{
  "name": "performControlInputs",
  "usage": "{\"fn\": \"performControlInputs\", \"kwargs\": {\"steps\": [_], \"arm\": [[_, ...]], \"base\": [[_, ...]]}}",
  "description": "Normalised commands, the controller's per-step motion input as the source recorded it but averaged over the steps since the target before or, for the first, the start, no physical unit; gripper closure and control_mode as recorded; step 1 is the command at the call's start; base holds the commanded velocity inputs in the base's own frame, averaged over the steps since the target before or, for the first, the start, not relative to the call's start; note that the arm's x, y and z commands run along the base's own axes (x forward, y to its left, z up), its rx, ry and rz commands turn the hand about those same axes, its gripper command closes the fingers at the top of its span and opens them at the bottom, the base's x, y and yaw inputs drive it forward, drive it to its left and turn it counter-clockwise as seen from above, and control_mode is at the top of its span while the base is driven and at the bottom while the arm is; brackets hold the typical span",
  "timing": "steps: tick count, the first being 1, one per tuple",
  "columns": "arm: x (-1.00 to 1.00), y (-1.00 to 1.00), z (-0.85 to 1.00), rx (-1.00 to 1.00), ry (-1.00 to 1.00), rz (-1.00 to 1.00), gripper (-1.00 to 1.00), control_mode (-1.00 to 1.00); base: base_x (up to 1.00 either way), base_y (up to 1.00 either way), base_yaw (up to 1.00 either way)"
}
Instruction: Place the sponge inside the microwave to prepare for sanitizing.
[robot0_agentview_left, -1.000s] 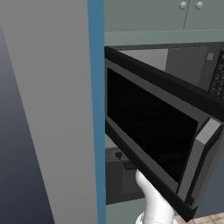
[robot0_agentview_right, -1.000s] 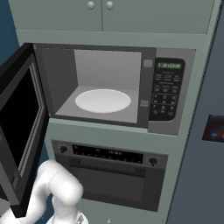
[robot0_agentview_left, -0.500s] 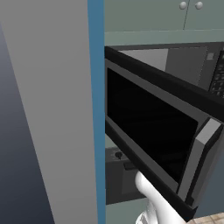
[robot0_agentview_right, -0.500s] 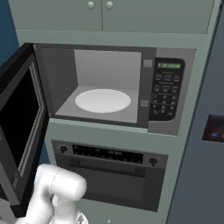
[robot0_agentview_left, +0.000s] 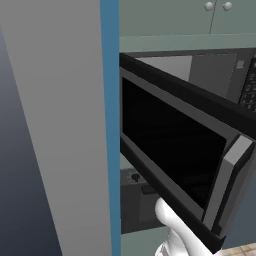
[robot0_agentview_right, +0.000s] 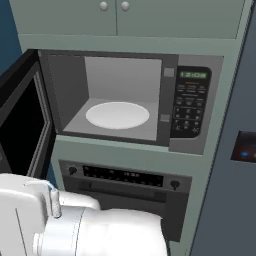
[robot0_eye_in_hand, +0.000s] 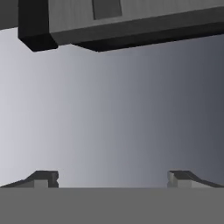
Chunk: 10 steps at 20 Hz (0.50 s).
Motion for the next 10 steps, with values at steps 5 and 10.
{"fn": "performControlInputs", "kwargs": {"steps": [5,10], "arm": [[0.81,0.00,-0.22,0.03,0.05,0.10,-1.00,-1.00],[0.96,0.00,-0.50,-0.01,-0.05,-0.01,-1.00,-1.00]], "base": [[0.00,0.00,0.00],[0.00,0.00,0.00]]}}
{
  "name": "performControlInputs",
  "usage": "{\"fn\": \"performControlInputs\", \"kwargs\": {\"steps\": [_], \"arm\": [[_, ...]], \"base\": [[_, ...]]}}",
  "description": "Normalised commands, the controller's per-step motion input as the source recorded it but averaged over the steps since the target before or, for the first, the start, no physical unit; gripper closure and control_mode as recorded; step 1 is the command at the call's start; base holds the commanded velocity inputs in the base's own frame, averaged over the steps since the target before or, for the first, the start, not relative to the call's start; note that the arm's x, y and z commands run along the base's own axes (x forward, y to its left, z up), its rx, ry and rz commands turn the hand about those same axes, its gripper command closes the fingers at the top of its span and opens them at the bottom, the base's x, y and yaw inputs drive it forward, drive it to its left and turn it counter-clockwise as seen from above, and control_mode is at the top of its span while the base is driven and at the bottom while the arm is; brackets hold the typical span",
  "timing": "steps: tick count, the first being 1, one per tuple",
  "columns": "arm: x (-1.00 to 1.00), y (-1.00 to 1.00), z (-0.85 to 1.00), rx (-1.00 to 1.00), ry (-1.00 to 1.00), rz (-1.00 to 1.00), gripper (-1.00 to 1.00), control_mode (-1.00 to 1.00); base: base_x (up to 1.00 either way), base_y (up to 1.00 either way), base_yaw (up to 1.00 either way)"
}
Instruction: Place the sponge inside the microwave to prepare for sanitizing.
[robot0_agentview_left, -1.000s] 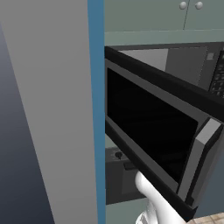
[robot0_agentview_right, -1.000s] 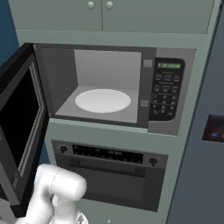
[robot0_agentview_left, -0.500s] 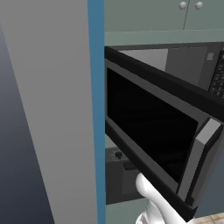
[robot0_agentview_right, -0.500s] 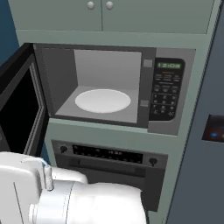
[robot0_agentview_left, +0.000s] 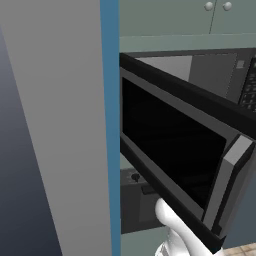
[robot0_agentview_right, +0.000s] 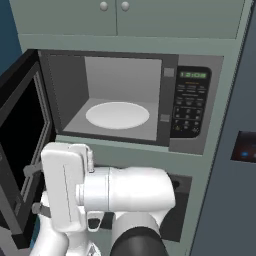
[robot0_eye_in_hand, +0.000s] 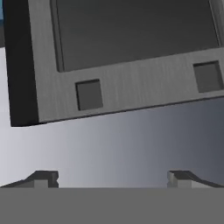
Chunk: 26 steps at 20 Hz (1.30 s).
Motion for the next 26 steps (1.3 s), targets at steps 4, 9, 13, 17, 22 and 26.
{"fn": "performControlInputs", "kwargs": {"steps": [4,9,13,17,22,26], "arm": [[0.68,0.00,-0.36,0.00,-0.12,-0.04,-1.00,-1.00],[0.71,0.06,-0.26,0.00,-0.10,-0.10,-1.00,-1.00],[0.91,0.26,-0.16,-0.02,0.00,-0.21,-1.00,-1.00],[0.19,0.67,-0.02,0.00,0.00,-0.15,-1.00,-1.00],[0.00,0.81,0.00,0.00,0.00,-0.17,-1.00,-1.00],[0.00,0.79,0.00,-0.01,0.00,-0.21,-1.00,-1.00]], "base": [[0.00,0.00,0.00],[0.00,0.00,0.00],[0.00,0.00,0.00],[0.00,0.00,0.00],[0.00,0.00,0.00],[0.00,0.00,0.00]]}}
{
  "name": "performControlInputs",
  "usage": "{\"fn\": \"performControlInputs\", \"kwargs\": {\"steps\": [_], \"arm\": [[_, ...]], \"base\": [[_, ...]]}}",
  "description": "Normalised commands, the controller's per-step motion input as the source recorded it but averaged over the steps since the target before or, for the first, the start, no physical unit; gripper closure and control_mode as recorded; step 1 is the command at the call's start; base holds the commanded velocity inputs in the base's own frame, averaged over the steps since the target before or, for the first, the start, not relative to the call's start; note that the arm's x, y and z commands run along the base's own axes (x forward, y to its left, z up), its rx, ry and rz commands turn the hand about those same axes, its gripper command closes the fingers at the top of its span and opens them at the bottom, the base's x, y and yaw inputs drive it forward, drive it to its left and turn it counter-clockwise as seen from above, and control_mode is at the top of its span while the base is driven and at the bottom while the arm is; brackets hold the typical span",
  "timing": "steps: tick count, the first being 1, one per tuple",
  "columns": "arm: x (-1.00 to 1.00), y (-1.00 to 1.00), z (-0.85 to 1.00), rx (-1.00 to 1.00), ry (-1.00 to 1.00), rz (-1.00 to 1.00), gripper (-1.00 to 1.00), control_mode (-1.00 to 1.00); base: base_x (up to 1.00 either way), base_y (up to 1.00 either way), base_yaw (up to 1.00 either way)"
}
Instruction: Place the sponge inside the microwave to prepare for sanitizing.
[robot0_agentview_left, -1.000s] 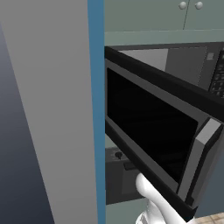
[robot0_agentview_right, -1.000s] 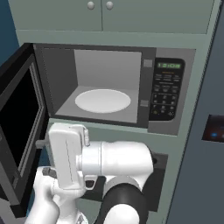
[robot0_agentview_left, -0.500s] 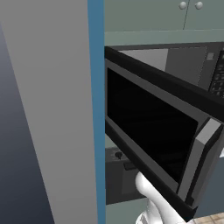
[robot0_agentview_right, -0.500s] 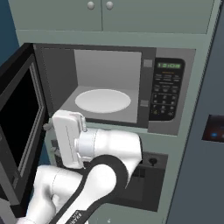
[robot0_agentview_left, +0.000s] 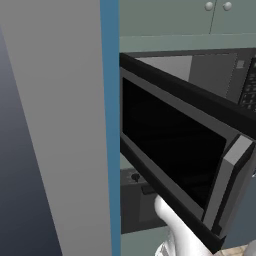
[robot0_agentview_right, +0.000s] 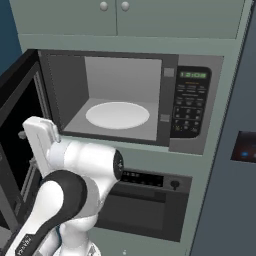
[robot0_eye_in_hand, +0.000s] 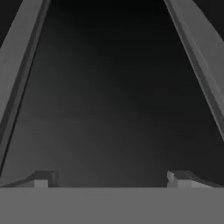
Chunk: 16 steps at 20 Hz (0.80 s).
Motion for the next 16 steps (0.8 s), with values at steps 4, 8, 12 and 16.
{"fn": "performControlInputs", "kwargs": {"steps": [4,8,12,16], "arm": [[-0.12,0.66,0.00,0.00,0.00,-0.23,-1.00,-1.00],[-0.27,0.57,0.00,0.00,0.00,-0.25,-1.00,-1.00],[-0.38,0.63,-0.05,0.00,0.00,-0.25,-1.00,-1.00],[-0.45,0.69,-0.17,0.00,0.00,-0.25,-1.00,-1.00]], "base": [[0.00,0.00,0.00],[0.00,0.00,0.00],[0.00,0.00,0.00],[0.00,0.00,0.00]]}}
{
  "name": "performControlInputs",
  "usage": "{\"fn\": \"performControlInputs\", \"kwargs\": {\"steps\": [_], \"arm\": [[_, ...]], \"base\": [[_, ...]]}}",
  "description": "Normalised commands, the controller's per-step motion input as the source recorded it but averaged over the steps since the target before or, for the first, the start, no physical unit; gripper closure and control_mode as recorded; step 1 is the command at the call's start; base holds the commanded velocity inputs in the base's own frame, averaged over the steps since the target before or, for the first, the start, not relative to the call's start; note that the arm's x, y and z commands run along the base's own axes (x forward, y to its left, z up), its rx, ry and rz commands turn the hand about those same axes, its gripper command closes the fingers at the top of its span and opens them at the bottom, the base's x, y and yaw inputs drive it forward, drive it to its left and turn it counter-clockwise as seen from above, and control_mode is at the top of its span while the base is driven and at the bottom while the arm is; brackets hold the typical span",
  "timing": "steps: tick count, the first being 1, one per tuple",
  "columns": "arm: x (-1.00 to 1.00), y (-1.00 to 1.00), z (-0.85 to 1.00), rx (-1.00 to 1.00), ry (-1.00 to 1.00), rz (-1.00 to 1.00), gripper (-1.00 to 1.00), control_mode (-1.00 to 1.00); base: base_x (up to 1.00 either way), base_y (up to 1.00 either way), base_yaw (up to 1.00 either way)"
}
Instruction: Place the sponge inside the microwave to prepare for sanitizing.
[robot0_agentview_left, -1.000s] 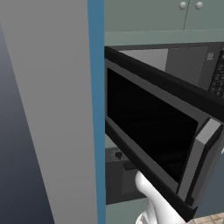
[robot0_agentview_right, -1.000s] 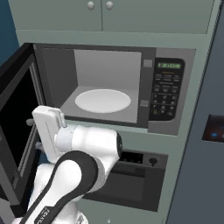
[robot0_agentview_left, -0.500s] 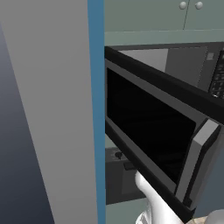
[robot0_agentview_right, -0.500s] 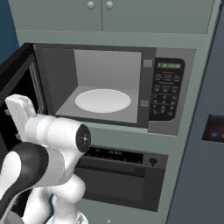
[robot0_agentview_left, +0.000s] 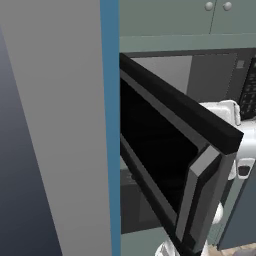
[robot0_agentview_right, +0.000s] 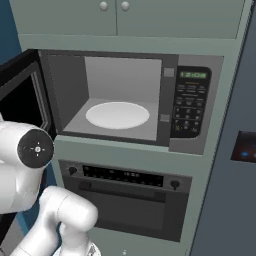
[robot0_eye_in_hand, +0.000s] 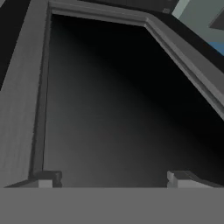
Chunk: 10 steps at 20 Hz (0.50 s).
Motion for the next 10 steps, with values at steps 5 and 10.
{"fn": "performControlInputs", "kwargs": {"steps": [5,10], "arm": [[-0.33,0.55,-0.19,0.00,0.00,-0.22,-1.00,-1.00],[-0.01,0.12,-0.31,0.06,0.00,-0.05,-1.00,-1.00]], "base": [[0.00,0.00,0.00],[0.00,0.00,0.00]]}}
